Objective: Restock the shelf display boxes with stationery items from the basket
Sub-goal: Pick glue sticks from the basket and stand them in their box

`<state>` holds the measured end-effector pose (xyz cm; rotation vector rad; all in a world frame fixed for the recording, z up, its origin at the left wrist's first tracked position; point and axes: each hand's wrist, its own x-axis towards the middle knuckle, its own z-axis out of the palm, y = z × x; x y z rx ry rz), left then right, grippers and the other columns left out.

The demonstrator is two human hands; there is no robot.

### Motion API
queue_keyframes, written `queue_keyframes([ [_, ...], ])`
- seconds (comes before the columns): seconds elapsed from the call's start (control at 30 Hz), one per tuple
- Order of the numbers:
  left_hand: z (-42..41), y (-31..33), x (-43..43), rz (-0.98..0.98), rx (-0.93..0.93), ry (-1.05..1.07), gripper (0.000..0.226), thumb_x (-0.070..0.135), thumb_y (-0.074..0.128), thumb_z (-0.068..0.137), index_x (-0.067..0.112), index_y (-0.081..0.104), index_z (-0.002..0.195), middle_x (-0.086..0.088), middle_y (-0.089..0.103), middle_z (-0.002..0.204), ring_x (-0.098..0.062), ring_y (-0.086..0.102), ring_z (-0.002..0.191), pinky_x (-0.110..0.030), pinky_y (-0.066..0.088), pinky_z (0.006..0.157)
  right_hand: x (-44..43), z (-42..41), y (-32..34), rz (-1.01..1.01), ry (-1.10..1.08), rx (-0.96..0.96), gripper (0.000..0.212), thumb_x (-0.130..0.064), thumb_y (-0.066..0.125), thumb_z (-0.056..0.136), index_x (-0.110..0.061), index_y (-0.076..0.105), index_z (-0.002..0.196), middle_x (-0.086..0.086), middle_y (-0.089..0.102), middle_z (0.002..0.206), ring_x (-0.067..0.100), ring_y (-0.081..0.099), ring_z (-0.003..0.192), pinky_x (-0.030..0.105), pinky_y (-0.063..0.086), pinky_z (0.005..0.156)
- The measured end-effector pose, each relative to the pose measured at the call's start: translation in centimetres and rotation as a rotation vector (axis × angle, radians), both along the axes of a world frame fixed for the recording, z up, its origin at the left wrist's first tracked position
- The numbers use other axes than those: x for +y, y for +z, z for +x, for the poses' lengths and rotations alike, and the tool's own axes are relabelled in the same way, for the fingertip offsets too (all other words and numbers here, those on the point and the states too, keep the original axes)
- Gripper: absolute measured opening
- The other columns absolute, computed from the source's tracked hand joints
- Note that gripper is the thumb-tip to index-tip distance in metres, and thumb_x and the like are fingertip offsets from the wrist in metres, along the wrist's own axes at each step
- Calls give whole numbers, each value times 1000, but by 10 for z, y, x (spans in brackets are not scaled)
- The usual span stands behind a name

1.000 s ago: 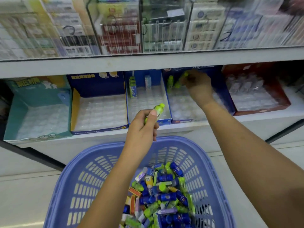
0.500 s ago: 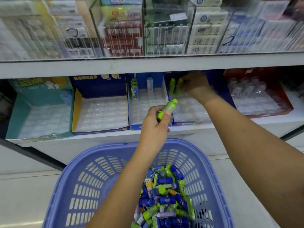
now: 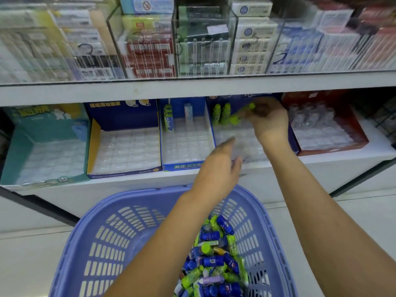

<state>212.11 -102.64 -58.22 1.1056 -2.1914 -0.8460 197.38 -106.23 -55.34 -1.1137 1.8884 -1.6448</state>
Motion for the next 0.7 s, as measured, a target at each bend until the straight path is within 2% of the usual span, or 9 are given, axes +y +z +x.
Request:
queue_keyframes([
  [0.07,-1,-9,6,-124,-266,-63,46,22,45,97,8,38,141,-9,40,147,-24,35,135,-28,21,112,-17,-10,-7,-2,-25,80,24,5,67,72,1,60,94,14,70,85,12,65,72,21,52,69],
  [0.13,-1,-17,10,-191,-405,-64,54,24,43,97,7,28,146,-8,28,154,-20,24,141,-26,5,116,-31,-17,-15,6,21,103,21,5,69,72,-3,59,89,8,67,79,12,64,71,26,53,70],
  [0.2,-1,-22,10,-219,-443,-64,59,27,42,98,8,19,149,-8,20,157,-18,17,144,-26,-2,117,-40,-23,-22,23,37,152,22,2,71,72,-4,60,90,3,65,78,11,62,71,24,54,69],
  [0.3,-1,-24,10,-230,-450,-64,61,27,42,98,8,16,150,-7,17,158,-17,15,145,-27,-4,118,-51,-26,-30,81,63,299,28,-6,74,73,0,64,98,5,67,85,11,63,77,6,48,63],
  [0.33,-2,-25,11,-232,-455,-61,61,27,41,98,8,16,150,-7,17,158,-18,14,145,-27,-4,118,-54,-26,-31,100,65,343,29,-8,74,73,0,65,100,7,69,88,13,64,80,7,48,66],
  [0.47,-5,-26,13,-245,-477,-38,60,26,40,99,8,14,150,-7,16,158,-18,12,146,-27,-6,117,-61,-28,-31,167,52,449,28,-9,71,76,-1,63,102,13,70,94,24,67,88,30,53,80],
  [0.53,-4,-26,13,-247,-480,-35,60,25,39,99,8,14,150,-8,16,158,-18,12,146,-27,-7,117,-60,-27,-31,225,72,545,24,-8,68,77,-1,60,99,16,68,94,30,65,87,42,52,80],
  [0.7,-3,-26,12,-254,-488,-53,60,25,40,98,7,14,150,-8,16,158,-18,13,146,-27,-6,117,-53,-22,-30,207,56,491,23,-6,68,79,-2,59,100,16,68,97,29,64,90,42,51,82],
])
